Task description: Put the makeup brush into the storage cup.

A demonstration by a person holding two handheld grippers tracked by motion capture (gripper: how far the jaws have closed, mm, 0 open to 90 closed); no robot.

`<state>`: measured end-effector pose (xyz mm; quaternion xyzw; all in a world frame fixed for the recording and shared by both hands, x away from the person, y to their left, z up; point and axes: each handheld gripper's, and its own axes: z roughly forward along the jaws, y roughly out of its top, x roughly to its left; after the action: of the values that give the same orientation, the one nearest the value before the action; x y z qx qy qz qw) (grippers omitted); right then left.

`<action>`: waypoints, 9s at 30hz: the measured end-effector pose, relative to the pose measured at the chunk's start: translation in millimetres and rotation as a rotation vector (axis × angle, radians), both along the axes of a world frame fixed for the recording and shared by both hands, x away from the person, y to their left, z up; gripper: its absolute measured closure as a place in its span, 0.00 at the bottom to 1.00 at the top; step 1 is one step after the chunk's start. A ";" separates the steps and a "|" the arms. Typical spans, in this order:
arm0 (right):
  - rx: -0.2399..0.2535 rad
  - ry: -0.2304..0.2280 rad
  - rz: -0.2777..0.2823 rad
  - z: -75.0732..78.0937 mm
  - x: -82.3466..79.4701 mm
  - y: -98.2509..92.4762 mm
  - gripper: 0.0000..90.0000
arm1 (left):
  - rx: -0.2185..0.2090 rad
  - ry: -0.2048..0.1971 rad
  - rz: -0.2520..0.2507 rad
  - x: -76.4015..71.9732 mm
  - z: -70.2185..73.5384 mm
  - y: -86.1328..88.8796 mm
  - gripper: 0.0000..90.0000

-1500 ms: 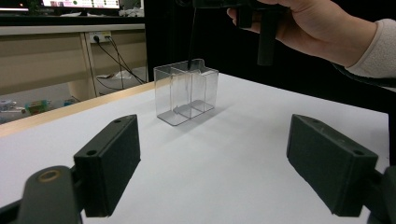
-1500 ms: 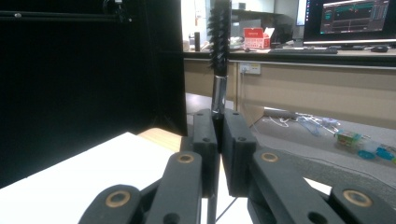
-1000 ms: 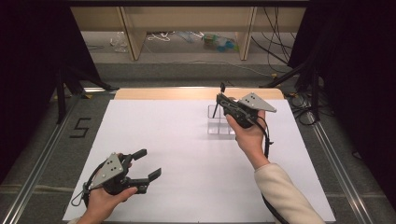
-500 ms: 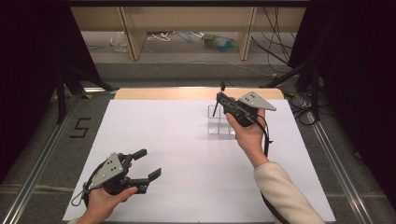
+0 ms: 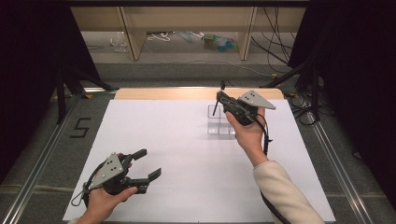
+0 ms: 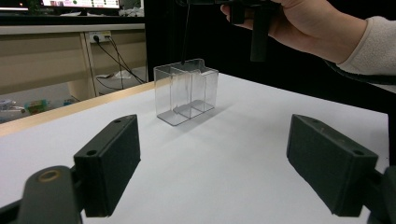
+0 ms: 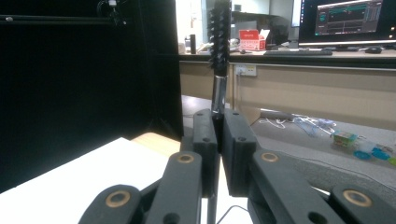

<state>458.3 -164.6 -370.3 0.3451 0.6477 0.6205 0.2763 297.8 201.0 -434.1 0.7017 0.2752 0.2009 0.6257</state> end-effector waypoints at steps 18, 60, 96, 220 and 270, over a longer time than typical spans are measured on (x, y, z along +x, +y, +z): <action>-0.012 -0.001 -0.007 0.1 5.4 0.3 0.95 | -0.005 0.007 0.008 -0.6 0.0 0.1 0.19; -0.010 -0.007 -0.025 1.1 15.0 0.2 0.95 | -0.007 0.007 0.007 -0.1 -0.1 0.3 0.19; -0.021 0.004 -0.033 -3.5 25.3 5.1 0.95 | -0.006 0.002 0.003 0.3 -0.1 1.1 0.19; -0.070 0.052 -0.050 -22.1 36.5 2.4 0.95 | -0.006 0.001 0.000 0.4 -0.4 1.2 0.19; -0.103 0.076 -0.042 -32.5 39.3 6.5 0.95 | -0.006 0.001 0.000 0.5 -0.4 1.1 0.19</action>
<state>497.6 -158.2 -402.8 0.3672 0.6814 0.5670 0.2818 298.3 202.1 -434.5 0.6997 0.2761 0.1999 0.6279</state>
